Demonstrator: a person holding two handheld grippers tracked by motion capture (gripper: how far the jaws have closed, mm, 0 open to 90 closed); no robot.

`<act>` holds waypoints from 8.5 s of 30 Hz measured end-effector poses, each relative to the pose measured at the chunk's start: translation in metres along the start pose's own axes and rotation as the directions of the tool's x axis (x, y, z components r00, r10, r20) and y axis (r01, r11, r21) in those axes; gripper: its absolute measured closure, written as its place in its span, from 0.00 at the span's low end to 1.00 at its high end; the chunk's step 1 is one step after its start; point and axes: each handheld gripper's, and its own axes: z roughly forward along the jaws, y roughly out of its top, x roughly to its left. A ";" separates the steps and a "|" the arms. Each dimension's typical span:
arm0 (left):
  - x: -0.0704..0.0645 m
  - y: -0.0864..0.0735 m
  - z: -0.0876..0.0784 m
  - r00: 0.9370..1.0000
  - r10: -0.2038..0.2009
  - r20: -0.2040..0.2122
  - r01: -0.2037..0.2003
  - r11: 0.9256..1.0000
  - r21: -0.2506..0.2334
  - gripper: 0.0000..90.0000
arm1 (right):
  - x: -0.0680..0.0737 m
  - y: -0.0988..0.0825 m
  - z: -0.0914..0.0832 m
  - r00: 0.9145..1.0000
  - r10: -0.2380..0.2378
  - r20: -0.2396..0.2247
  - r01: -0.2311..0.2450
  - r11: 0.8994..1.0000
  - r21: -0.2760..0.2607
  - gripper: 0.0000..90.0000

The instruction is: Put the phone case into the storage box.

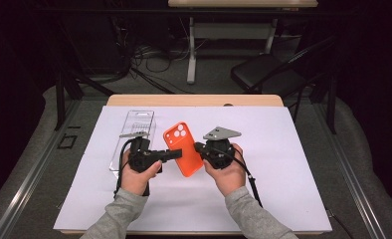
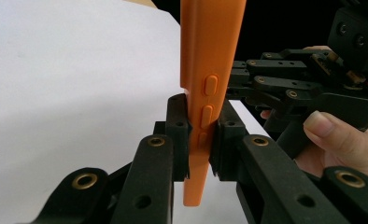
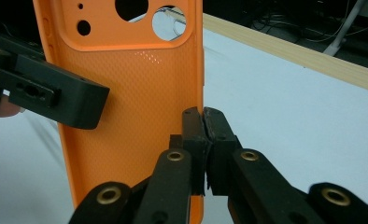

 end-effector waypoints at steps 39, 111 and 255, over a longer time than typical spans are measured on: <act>0.002 0.014 -0.024 0.994 0.106 0.021 -0.106 0.994 0.024 0.89 | 0.008 -0.003 -0.028 0.996 -0.092 -0.013 0.089 0.989 -0.117 0.56; -0.009 0.016 -0.020 0.968 0.203 0.146 -0.228 0.958 0.176 0.89 | 0.003 -0.003 -0.047 0.968 -0.012 -0.250 -0.020 0.992 -0.125 0.58; -0.009 0.009 -0.012 0.972 0.210 0.109 -0.224 0.964 0.140 0.62 | -0.035 -0.017 -0.047 0.942 0.132 -0.307 -0.161 0.984 -0.071 0.94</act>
